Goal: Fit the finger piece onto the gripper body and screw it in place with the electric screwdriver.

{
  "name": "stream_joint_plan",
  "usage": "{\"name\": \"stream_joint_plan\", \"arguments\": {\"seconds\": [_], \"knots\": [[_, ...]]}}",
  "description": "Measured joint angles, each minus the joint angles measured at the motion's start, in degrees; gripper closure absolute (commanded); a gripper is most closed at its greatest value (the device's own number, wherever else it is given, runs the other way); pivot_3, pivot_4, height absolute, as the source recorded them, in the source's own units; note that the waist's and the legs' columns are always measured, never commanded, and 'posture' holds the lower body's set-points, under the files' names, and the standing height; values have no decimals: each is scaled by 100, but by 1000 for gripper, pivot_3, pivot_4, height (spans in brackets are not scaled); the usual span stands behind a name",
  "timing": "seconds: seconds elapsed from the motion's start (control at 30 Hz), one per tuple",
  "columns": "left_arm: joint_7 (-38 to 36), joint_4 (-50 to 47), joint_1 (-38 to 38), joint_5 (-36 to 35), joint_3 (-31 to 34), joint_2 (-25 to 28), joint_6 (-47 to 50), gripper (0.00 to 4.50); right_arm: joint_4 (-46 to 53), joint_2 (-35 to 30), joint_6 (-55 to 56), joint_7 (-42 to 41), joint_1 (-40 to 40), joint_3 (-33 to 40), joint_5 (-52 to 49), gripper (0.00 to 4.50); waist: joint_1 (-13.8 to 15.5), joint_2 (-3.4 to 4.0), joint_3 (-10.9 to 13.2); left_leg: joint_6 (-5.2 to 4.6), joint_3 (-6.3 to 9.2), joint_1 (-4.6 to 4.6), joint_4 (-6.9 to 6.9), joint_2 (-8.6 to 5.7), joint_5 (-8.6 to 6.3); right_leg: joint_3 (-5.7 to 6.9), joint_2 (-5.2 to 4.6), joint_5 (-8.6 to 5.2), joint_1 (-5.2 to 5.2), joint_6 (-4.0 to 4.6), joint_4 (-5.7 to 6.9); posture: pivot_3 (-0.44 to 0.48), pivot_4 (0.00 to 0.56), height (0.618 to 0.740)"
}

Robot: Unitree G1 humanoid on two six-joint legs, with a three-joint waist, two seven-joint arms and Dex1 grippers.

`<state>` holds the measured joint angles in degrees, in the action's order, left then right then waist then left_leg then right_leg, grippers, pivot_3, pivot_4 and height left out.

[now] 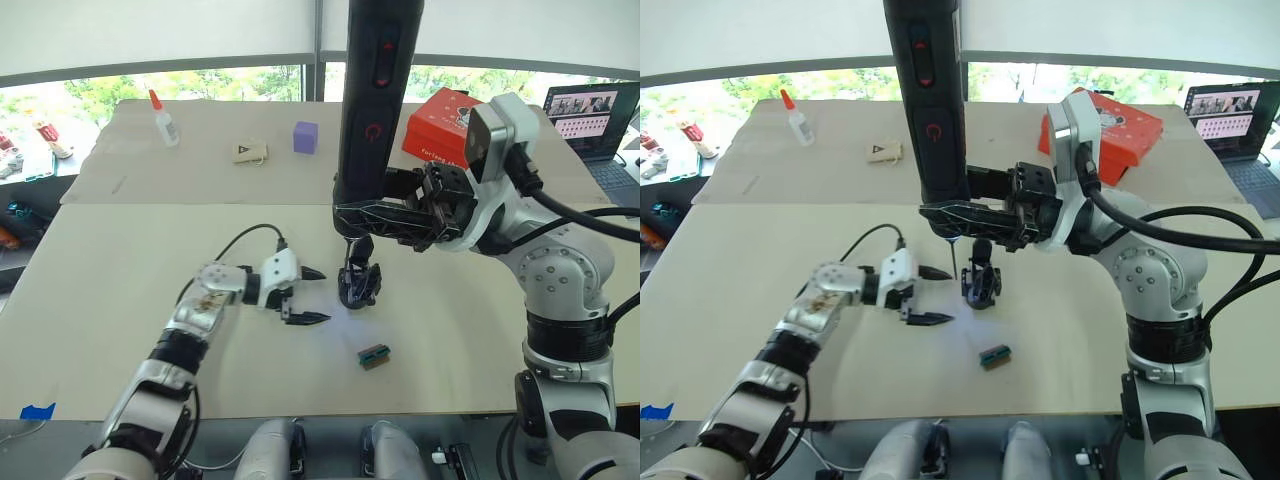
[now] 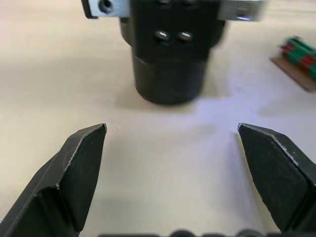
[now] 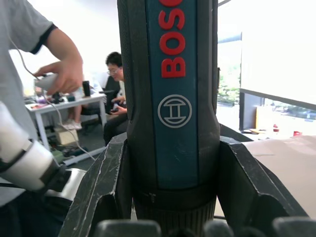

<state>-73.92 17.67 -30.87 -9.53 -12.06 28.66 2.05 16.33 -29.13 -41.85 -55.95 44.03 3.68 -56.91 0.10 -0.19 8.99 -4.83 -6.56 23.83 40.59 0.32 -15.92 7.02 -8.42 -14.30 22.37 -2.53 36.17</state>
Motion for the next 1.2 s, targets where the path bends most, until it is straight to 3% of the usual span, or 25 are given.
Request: {"name": "stream_joint_plan", "arguments": {"seconds": [0.2,0.43,0.77,0.97,1.2], "knots": [[-207,-1166,500,-380,159,586,642,0,-22,-20,-199,-35,113,82,-311,2564,43,0,1,-1,1,2,0,-3,-1,-1,-1,0,-2,0,-4,0,150,740],[-263,-2212,982,-544,57,771,937,0,268,-349,-487,-414,-69,133,-752,2564,53,1,2,-1,1,2,-1,-1,-1,-1,-1,0,-2,0,-5,0,150,740],[-552,-2923,1640,-384,-416,1168,428,0,1034,-915,-440,-949,-1373,170,-814,2564,63,1,2,-3,1,1,-2,1,-3,-4,-1,0,-3,0,-7,0,150,740],[-424,-2979,1664,-387,-550,1020,428,0,1378,-1001,-150,-1074,-1888,171,-531,2564,79,1,2,-10,3,1,1,1,-7,-6,-3,0,-6,0,-10,0,150,740],[496,-3345,2495,-381,-506,672,475,0,1482,-981,362,-959,-2647,197,-21,2564,75,1,2,-13,4,-1,6,6,-9,-8,-3,0,-10,0,-18,0,150,740]]}}
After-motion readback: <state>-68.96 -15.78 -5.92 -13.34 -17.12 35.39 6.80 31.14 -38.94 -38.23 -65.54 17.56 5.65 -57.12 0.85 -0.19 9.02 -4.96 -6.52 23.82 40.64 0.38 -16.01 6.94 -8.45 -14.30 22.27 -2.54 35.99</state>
